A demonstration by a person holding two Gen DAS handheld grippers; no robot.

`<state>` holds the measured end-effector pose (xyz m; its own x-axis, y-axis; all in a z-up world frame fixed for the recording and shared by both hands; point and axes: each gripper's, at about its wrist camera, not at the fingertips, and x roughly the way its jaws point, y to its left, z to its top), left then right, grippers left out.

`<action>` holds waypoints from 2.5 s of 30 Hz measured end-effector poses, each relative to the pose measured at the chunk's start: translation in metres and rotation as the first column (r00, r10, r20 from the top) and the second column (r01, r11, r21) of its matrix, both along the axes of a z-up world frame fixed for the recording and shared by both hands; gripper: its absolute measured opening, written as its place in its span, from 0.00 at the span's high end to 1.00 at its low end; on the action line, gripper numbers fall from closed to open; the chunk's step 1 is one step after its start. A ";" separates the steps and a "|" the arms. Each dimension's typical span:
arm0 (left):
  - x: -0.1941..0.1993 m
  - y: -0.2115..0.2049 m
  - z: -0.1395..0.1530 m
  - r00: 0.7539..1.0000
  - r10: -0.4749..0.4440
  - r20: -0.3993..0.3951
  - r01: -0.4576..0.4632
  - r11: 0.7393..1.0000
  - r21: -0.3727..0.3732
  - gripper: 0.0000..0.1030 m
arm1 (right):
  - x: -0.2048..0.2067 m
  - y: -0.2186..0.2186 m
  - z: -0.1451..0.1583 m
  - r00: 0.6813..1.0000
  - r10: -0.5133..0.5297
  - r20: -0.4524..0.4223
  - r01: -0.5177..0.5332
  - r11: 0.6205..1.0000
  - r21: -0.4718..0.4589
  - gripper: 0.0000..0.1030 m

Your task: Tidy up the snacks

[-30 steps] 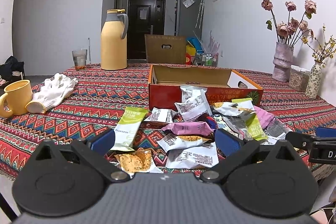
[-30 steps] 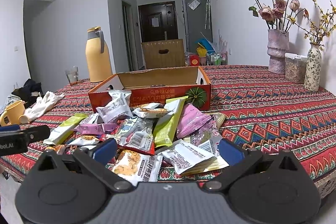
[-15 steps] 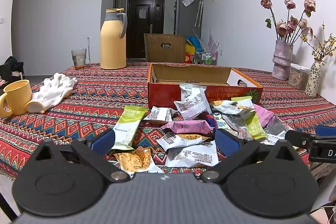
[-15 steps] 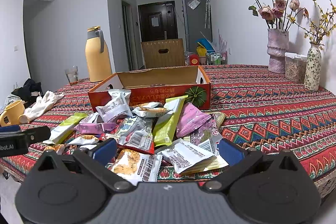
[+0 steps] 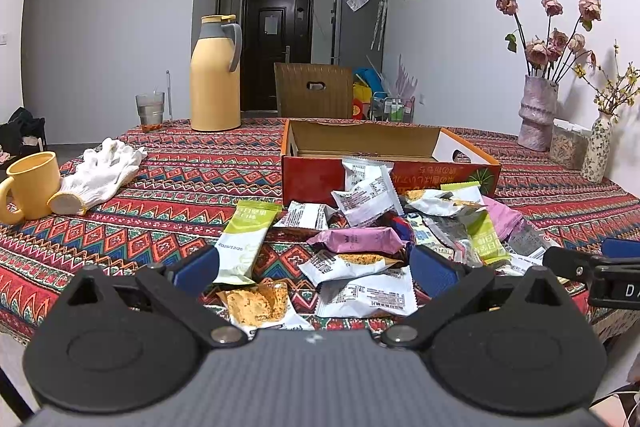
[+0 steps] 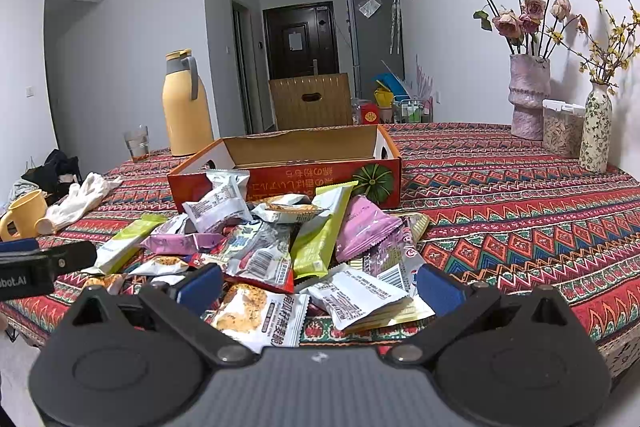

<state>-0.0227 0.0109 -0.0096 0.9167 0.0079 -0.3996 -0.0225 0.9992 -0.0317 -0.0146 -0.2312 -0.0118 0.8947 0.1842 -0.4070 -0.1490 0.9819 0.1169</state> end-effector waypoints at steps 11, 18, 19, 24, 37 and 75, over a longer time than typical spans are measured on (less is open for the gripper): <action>0.001 0.001 -0.001 1.000 0.000 -0.004 0.000 1.000 0.002 0.00 | 0.000 0.001 0.000 1.000 0.000 0.000 0.000 1.000 0.000 0.00; 0.002 0.003 -0.003 1.000 0.002 -0.012 -0.002 1.000 0.004 0.00 | 0.000 0.002 -0.001 1.000 0.004 0.001 -0.004 1.000 0.005 0.00; 0.002 0.004 -0.004 1.000 0.003 -0.014 -0.003 1.000 0.004 0.00 | 0.000 0.003 -0.002 1.000 0.007 0.001 -0.007 1.000 0.006 0.00; 0.003 0.008 -0.007 1.000 0.010 -0.022 -0.009 1.000 0.003 0.00 | 0.000 0.013 -0.009 1.000 0.026 0.006 -0.026 1.000 0.003 0.02; 0.004 0.023 -0.014 0.999 0.029 -0.045 -0.029 1.000 -0.006 0.00 | 0.011 0.037 -0.022 0.994 0.093 -0.055 -0.094 0.995 -0.014 0.28; 0.006 0.027 -0.026 0.996 0.028 -0.085 -0.029 1.000 -0.010 0.00 | 0.042 0.071 -0.054 0.992 0.061 -0.107 -0.072 0.993 -0.098 0.44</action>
